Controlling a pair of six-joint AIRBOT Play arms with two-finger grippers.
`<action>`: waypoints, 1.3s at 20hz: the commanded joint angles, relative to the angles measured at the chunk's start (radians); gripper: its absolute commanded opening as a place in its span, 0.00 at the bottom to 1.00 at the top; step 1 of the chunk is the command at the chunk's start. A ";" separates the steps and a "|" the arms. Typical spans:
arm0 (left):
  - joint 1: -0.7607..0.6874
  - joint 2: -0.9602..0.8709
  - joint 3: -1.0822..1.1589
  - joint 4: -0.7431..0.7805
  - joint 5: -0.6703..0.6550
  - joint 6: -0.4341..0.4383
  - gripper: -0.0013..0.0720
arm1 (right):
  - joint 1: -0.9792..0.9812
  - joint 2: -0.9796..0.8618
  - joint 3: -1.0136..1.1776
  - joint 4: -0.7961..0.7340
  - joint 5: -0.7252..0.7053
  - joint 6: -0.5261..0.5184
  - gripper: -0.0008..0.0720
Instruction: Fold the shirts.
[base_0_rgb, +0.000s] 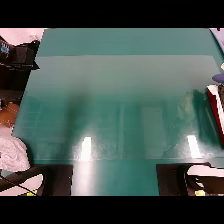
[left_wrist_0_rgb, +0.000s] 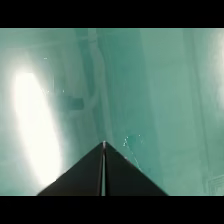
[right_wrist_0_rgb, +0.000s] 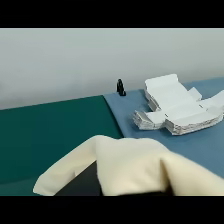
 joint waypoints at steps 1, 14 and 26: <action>0.001 0.000 0.000 0.000 0.003 0.003 0.05 | -0.043 0.042 -0.003 -0.003 0.186 -0.018 0.03; 0.001 0.000 0.000 -0.003 0.002 0.056 0.06 | -0.336 0.098 -0.003 -0.323 0.706 0.382 0.06; 0.001 0.000 0.000 -0.003 0.008 0.056 0.06 | -0.415 0.169 -0.003 -0.059 0.743 0.505 0.80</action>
